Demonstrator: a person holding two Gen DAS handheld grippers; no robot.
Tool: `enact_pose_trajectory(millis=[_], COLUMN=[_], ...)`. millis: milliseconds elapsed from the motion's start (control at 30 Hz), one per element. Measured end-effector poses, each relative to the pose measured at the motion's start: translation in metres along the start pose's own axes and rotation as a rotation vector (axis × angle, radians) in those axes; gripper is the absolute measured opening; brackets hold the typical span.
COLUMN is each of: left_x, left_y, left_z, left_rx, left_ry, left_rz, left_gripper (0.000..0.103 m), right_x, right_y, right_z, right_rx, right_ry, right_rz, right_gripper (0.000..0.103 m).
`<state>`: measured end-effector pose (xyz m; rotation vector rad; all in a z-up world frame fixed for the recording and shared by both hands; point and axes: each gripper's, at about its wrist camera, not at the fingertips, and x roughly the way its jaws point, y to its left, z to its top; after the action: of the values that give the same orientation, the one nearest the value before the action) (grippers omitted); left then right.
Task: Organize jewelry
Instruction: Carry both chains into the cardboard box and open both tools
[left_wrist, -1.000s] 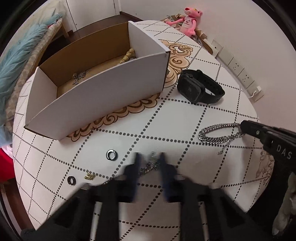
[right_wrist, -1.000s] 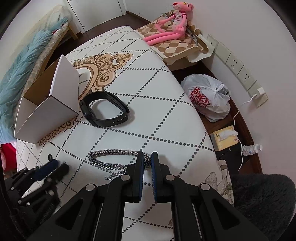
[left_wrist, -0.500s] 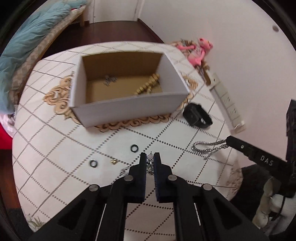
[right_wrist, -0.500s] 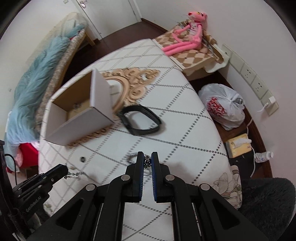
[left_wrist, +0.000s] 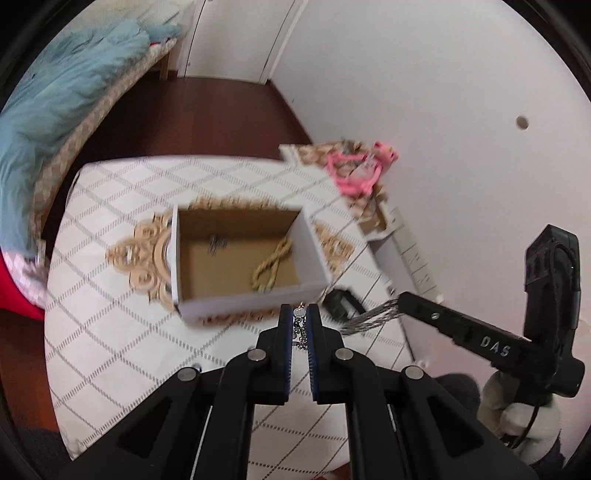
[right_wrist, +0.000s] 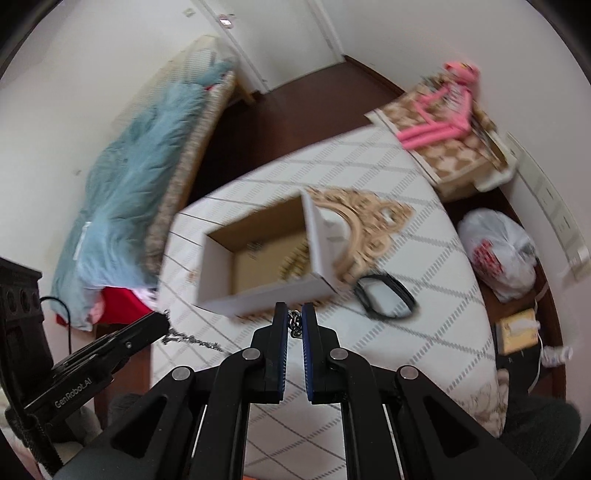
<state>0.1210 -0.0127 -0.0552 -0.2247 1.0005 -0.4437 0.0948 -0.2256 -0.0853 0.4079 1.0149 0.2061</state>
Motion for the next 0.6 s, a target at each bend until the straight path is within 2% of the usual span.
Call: enact_pose_trajectory(millis=[200,233,467,600], left_x=[-0.001,0.002,0.051,0.075], left_y=[0.0,0.003,0.034,0.051], left_z=[0.044,0.047,0.063,0.067], left_rx=[0.046,0.047,0.024,-0.01], left_ry=[-0.05,-0.048,0.034,0.087], left_rz=[0.04,0.044,0.102,0.103], left_gripper=[0.004,0.004,0.004,0.005], right_x=[0.006,0.011,0.069,0.102], right_y=[0.04,0.043,0.056,0.059], right_z=[0.043,0.049,0.085,0.097], right_rx=[-0.107,-0.111,-0.127,-0.132], right_ry=[-0.008,-0.003,0.082,0.129], right_rz=[0.022,0.024,0.017,0.011], right_gripper=[0.007,0.004,0.004,0.004])
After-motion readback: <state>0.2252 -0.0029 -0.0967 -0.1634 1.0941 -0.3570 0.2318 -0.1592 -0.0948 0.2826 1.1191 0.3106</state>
